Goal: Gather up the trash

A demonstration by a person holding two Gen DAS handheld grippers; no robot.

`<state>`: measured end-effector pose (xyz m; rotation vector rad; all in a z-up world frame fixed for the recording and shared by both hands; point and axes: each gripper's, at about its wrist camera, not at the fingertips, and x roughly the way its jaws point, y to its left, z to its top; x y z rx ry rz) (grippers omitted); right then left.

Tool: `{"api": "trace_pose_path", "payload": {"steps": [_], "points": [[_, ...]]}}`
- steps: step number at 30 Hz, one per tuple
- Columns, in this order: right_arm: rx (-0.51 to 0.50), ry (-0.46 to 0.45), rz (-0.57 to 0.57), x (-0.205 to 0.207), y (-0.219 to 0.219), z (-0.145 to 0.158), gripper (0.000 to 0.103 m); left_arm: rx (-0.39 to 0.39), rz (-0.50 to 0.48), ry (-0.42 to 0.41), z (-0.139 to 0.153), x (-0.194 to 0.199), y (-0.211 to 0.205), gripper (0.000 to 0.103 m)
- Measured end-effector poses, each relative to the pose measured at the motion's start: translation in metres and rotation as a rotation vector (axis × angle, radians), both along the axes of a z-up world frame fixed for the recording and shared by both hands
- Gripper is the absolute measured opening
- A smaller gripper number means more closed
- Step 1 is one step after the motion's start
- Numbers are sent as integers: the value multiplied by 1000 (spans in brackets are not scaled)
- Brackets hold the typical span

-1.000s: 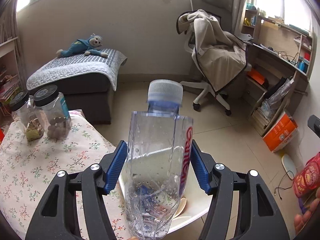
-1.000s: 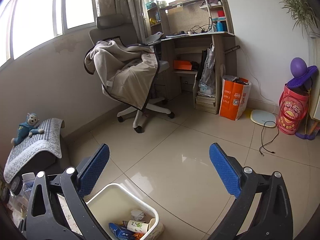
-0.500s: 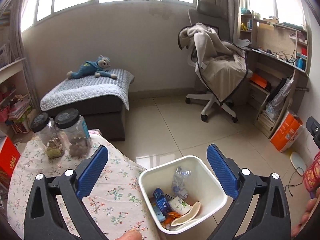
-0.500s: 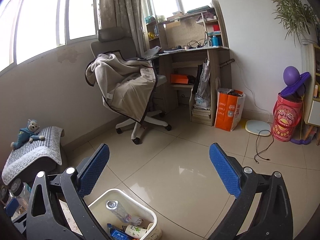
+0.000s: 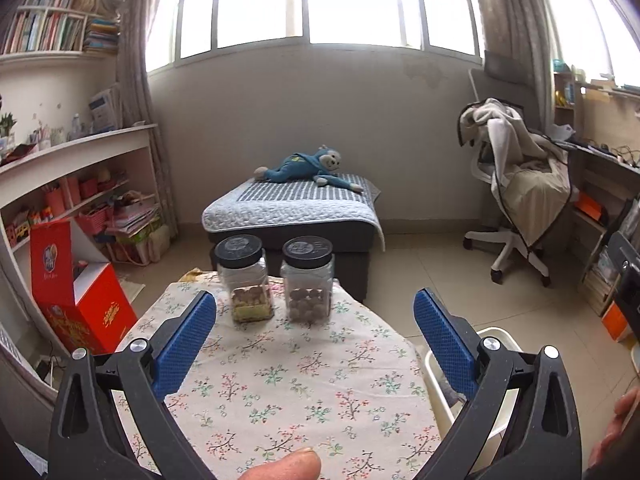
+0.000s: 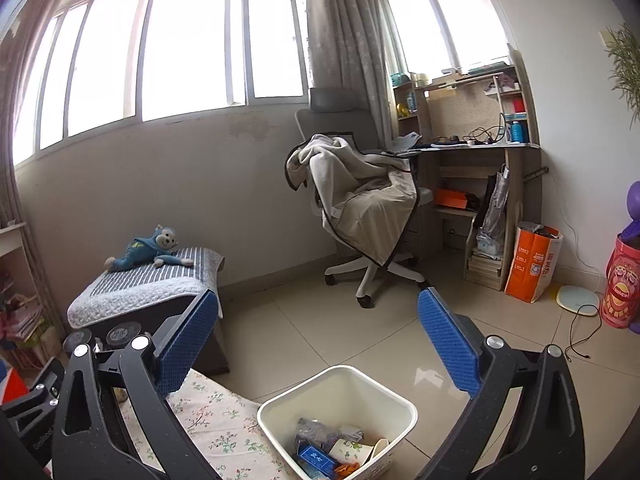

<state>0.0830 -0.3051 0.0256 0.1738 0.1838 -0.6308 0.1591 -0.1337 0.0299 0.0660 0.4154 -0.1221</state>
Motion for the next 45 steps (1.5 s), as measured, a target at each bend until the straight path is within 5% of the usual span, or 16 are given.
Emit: {"api": "trace_pose_path", "payload": {"steps": [18, 45], "points": [[-41, 104, 200, 42, 90, -18, 96, -58, 164, 17, -4, 13, 97, 96], [-54, 85, 215, 42, 92, -17, 96, -43, 146, 28, -7, 11, 93, 96]]}}
